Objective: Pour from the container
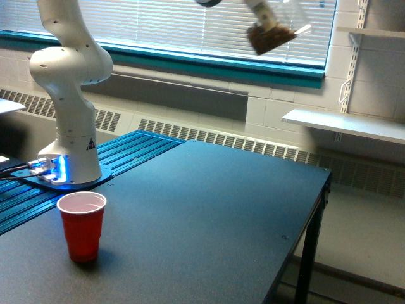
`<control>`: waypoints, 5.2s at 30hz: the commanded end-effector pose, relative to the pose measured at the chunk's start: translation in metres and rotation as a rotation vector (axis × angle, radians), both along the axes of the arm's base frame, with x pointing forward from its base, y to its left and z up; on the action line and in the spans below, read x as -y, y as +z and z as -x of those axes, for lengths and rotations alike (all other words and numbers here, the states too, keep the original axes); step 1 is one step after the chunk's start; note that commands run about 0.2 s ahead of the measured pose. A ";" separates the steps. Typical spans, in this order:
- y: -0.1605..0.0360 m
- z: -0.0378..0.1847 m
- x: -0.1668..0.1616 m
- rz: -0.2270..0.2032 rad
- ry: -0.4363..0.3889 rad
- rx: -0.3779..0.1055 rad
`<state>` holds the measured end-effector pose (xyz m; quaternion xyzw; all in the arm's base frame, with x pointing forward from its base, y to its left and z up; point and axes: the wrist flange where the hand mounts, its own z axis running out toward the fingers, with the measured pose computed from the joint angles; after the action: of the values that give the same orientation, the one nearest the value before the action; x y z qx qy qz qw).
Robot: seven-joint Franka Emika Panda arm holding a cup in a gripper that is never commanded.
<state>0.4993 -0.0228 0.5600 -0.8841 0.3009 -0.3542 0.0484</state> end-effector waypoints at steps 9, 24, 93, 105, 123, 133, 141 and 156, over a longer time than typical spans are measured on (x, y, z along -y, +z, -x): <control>-0.041 0.059 0.088 -0.043 -0.186 -0.026; -0.090 0.117 0.162 -0.059 -0.395 -0.090; -0.257 0.289 0.215 -0.174 -0.767 -0.439; -0.270 0.283 0.209 -0.152 -0.746 -0.483; -0.281 0.276 0.207 -0.133 -0.738 -0.552; -0.285 0.268 0.204 -0.129 -0.722 -0.573; -0.287 0.264 0.204 -0.128 -0.720 -0.588; -0.293 0.260 0.205 -0.122 -0.726 -0.631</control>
<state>0.2391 -0.2319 0.2719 -0.7845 0.6060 -0.0541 -0.1199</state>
